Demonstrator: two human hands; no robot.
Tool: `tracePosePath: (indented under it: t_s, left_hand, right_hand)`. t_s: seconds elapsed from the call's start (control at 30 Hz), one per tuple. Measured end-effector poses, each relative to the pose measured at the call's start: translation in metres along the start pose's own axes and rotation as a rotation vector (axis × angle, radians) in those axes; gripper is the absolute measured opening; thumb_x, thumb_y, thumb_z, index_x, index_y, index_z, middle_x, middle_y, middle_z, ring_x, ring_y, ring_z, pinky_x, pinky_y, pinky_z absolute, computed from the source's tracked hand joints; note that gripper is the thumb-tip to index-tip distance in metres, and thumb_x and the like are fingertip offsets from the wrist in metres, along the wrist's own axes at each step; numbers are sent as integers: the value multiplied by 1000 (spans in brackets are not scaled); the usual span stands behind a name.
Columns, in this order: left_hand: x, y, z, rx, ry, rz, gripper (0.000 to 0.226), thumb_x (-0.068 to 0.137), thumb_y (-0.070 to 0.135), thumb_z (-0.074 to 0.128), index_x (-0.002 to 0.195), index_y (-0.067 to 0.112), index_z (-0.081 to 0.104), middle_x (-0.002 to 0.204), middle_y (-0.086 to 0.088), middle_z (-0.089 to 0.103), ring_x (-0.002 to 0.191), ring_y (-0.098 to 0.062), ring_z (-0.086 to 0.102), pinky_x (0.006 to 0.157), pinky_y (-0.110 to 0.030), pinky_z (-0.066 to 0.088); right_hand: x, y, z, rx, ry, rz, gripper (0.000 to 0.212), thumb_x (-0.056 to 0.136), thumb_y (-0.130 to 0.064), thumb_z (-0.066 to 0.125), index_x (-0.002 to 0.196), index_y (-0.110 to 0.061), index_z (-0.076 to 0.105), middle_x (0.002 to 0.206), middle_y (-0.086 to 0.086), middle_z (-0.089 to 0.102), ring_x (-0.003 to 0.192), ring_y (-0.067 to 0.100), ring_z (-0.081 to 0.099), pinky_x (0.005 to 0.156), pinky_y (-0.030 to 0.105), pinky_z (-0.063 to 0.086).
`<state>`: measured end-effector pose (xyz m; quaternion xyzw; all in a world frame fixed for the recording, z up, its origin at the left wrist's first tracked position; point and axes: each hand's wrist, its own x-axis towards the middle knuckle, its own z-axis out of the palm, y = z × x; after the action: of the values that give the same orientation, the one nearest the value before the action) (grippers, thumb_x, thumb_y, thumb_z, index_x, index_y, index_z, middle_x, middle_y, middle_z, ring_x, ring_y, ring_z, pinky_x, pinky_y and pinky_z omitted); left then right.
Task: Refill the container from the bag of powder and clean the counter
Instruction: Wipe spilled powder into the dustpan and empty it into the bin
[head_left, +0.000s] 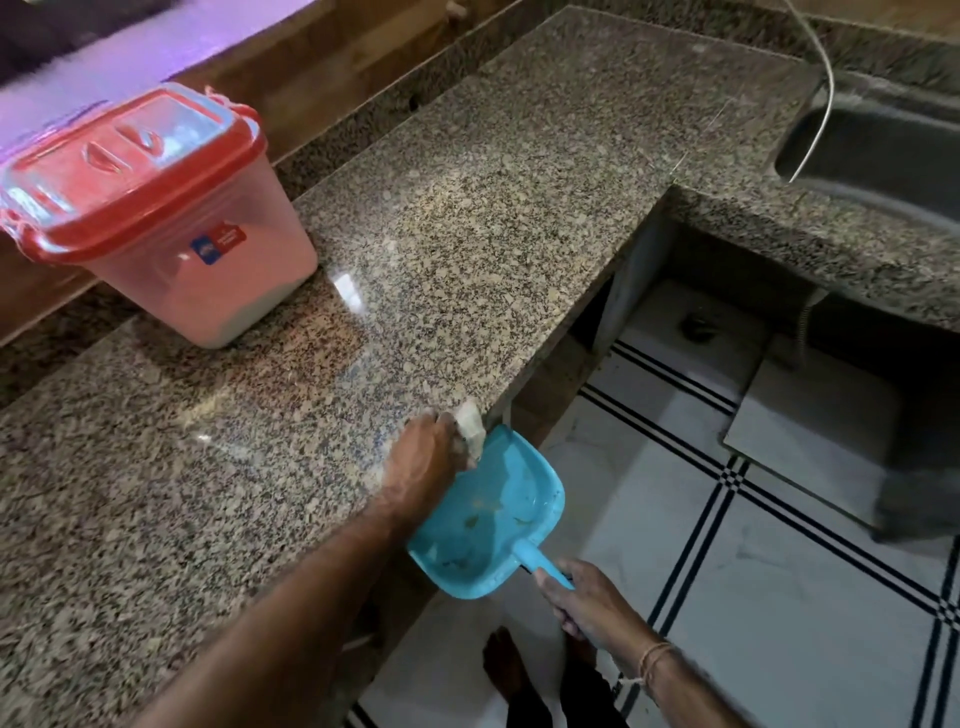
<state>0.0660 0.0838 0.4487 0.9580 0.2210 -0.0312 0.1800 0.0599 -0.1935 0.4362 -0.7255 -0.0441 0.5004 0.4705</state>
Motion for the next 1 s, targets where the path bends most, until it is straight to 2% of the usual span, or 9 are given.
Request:
tracePosePath:
  t_s: [0.1,0.2,0.33,0.47,0.53,0.63,0.77,0.9,1.0]
  left_hand:
    - [1,-6,-1,-30,-12,-103,26,97,26,69,116,10,61,100,-4,70,77,-13,65,67,-29,60]
    - [-16,-4,-3,-53,38,-161,20,101,30,61,111,13,62,96,-1,69,75,-12,64,68,-31,60]
    - [-48,1,-3,5,118,-90,20,98,25,66,112,13,62,106,-5,64,87,-15,52,77,-29,50]
    - [-57,8,-4,63,28,65,36,92,34,71,123,19,65,122,0,64,103,-13,55,88,-29,50]
    - [-53,3,-6,29,42,60,34,92,37,72,120,21,66,117,2,64,97,-11,56,81,-24,49]
    - [-38,-11,-27,-188,161,-105,18,93,31,69,107,20,69,104,3,64,83,-8,56,66,-17,45]
    - [-24,-21,-29,-255,85,-54,36,91,38,73,121,17,70,104,7,58,86,-8,54,63,-16,34]
    - [-26,-13,-15,-230,78,-54,39,89,41,75,123,26,67,104,8,64,88,-12,60,69,-25,44]
    - [-37,-9,-9,-213,118,-121,22,93,36,72,111,25,66,97,7,67,84,-13,62,74,-32,54]
  right_hand:
    - [-2,-2,-1,-20,9,-22,24,102,-35,60,87,-17,54,65,-3,50,49,3,43,48,17,38]
    - [-3,-1,-3,-3,5,-20,23,101,-35,60,88,-17,56,66,-4,49,50,3,44,49,18,38]
    - [0,-1,-5,10,7,-15,22,101,-34,61,88,-17,57,63,-6,49,49,3,43,48,18,37]
    - [3,-5,-7,25,-12,-1,20,102,-34,60,91,-18,60,64,-6,49,49,5,42,48,19,35]
    - [5,-7,-8,33,-17,-6,20,101,-35,61,93,-17,60,64,-5,49,51,5,42,48,20,35]
    - [9,-4,-11,29,-7,-9,23,100,-37,62,97,-15,63,64,-7,50,51,4,44,48,20,37]
    - [14,1,-13,28,0,0,31,99,-40,63,103,-9,64,66,-4,49,49,5,42,48,21,36]
    - [16,1,-14,22,-14,-13,23,101,-39,61,96,-16,63,66,-3,49,49,5,42,48,20,35]
    - [16,1,-14,-23,-31,-40,24,101,-38,61,102,-15,65,63,-6,50,48,3,43,48,19,36]
